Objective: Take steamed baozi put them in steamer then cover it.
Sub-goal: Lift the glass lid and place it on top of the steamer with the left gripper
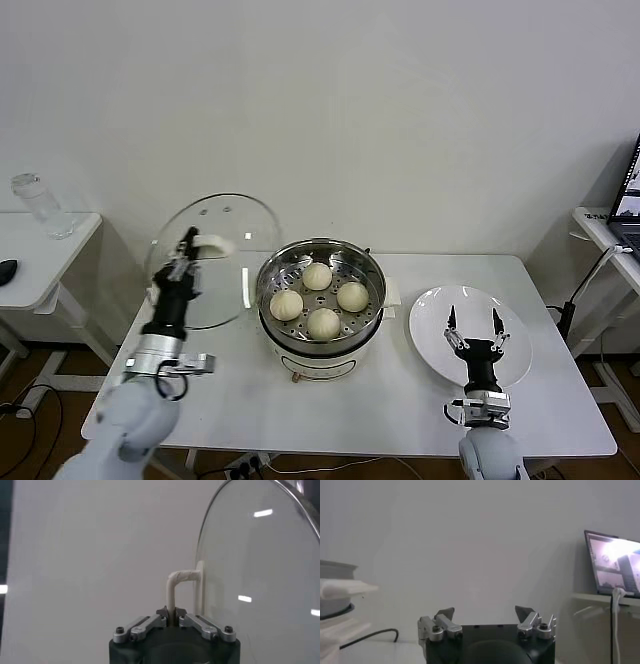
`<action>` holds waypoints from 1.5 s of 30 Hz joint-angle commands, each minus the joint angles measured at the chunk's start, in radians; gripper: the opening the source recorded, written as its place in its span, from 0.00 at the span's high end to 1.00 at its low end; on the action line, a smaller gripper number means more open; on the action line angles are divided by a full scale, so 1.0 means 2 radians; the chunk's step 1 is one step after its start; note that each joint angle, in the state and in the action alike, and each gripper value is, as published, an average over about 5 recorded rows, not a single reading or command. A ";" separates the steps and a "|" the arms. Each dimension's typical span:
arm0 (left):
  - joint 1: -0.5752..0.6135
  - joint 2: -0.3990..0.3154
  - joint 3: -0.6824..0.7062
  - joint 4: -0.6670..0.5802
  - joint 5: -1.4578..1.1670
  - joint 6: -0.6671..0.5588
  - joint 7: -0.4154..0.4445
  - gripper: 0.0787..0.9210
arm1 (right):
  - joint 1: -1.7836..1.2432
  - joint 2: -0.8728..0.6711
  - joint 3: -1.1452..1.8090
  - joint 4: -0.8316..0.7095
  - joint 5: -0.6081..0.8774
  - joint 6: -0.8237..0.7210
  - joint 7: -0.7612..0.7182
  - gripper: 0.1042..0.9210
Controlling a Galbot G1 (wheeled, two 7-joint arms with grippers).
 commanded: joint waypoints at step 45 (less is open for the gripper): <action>-0.166 -0.151 0.258 0.134 0.210 0.182 0.203 0.87 | 0.008 0.011 0.014 -0.030 -0.019 0.002 -0.004 0.12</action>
